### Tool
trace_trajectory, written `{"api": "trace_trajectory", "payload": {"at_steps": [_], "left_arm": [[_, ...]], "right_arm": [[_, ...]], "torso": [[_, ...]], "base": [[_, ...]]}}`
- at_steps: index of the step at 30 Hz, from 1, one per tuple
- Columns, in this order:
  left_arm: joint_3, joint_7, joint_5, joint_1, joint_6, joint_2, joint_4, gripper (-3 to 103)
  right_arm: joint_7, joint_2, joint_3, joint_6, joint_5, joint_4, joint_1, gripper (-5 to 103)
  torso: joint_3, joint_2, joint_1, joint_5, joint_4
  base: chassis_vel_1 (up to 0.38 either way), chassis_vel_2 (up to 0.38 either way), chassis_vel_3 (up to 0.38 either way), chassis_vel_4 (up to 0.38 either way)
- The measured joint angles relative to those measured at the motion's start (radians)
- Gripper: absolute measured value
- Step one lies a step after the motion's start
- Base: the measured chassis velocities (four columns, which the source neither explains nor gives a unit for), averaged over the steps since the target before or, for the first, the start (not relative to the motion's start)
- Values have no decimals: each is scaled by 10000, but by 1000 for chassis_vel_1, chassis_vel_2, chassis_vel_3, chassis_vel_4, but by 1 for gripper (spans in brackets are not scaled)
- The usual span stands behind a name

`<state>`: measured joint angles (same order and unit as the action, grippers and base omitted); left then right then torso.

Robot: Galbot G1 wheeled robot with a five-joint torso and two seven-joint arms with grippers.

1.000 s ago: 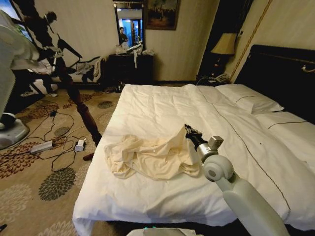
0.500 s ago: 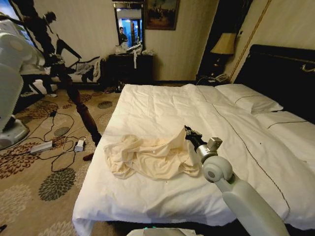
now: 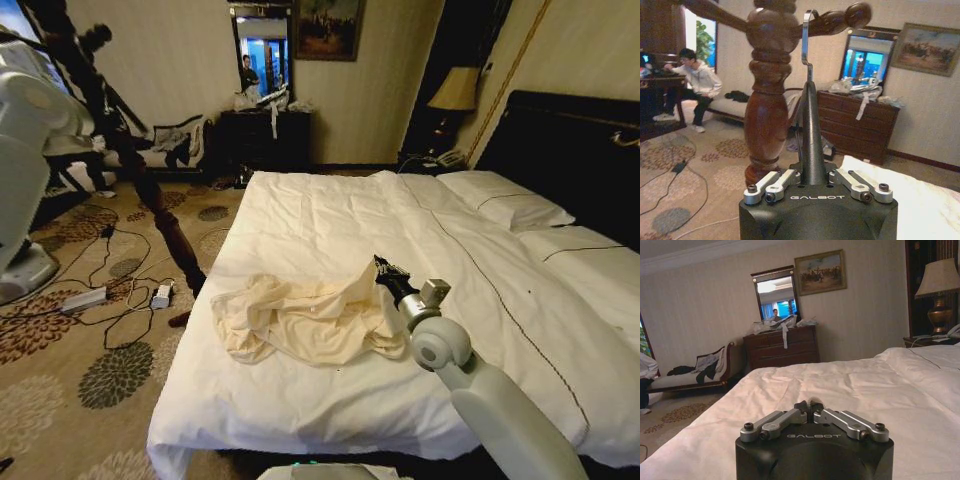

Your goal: Pick up the clothes from the bed and hang them on the clothes hanger.

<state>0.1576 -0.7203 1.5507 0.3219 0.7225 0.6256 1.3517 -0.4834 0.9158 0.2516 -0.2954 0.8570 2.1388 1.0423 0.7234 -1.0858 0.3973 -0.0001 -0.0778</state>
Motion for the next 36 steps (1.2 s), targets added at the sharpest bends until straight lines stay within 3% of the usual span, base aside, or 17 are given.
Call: {"api": "trace_trajectory", "payload": {"at_steps": [7, 10, 14, 17, 21, 23, 25, 26, 28, 29, 30, 31, 33, 36], "left_arm": [[-24, 561, -631, -45, -149, -142, 393, 18], [-133, 1256, -1555, -161, -239, -386, 991, 18], [-162, 1505, -1714, -359, -244, -557, 1540, 18], [-280, 1834, -2024, -780, -374, -647, 1951, 18], [-1124, 2665, -2281, -2733, -689, -1114, 3302, 18], [-1246, 2895, -2316, -3054, -801, -1199, 3460, 18], [-1734, 4615, -2365, -4350, -1355, -1706, 4036, 18], [-1926, 5794, -2293, -4912, -1702, -2009, 4351, 18], [-1970, 6129, -2235, -5070, -1824, -2108, 4444, 18], [-2034, 6629, -2118, -5297, -2019, -2266, 4568, 18], [-2202, 7656, -1892, -5854, -2593, -2589, 4818, 18], [-2288, 8257, -1831, -6170, -2956, -2758, 4970, 18], [-2322, 8585, -1805, -6327, -3129, -2865, 5045, 18], [-2366, 10662, -2028, -7213, -4149, -3362, 5419, 18]], "right_arm": [[-2, 38, -37, 7, -1, -23, -30, 0], [-5, 48, -45, 9, -12, -46, -31, 0], [-5, 70, -48, 11, -53, -52, -66, 0], [-15, 174, 9, 6, -60, -51, -160, 0], [-60, 73, 139, 14, -32, -42, -44, 0], [-59, 52, 154, 18, -34, -34, -13, 0], [-60, 15, 176, 25, -34, -23, 40, 0], [-60, 8, 177, 27, -34, -23, 40, 0], [-61, 5, 177, 28, -33, -23, 40, 0], [-64, -1, 177, 28, -31, -25, 37, 0], [-70, -10, 176, 30, -27, -44, 22, 0], [-71, -12, 170, 34, -26, -73, 2, 0], [-74, -12, 169, 36, -26, -86, -6, 0], [-111, -16, 179, 41, -21, -109, -2, 0]], "torso": [[0, 0, 0, -1, 0], [0, 0, 0, 1, 1], [-1, -1, -4, 5, -1], [-1, -1, -3, 4, -4], [-1, -1, -2, 2, -1], [-1, -2, -3, 1, -3], [0, -1, -2, -4, -3], [0, 0, -1, -3, 3], [0, -1, -1, -2, 3], [0, -1, -1, -2, 4], [-1, -1, -3, 4, 3], [-2, -2, -4, 1, -3], [-2, -2, -3, 0, -5], [-1, -1, -1, 3, 1]], "base": [[0, 0, 0, 0], [0, 0, 0, 0], [0, 0, 0, 0], [0, 0, 0, 0], [0, 0, 0, 0], [0, 0, 0, 0], [0, 0, 0, 0], [0, 0, 0, 0], [0, 0, 0, 0], [0, 0, 0, 0], [0, 0, 0, 0], [0, 0, 0, 0], [0, 0, 0, 0], [0, 0, 0, 0]]}}
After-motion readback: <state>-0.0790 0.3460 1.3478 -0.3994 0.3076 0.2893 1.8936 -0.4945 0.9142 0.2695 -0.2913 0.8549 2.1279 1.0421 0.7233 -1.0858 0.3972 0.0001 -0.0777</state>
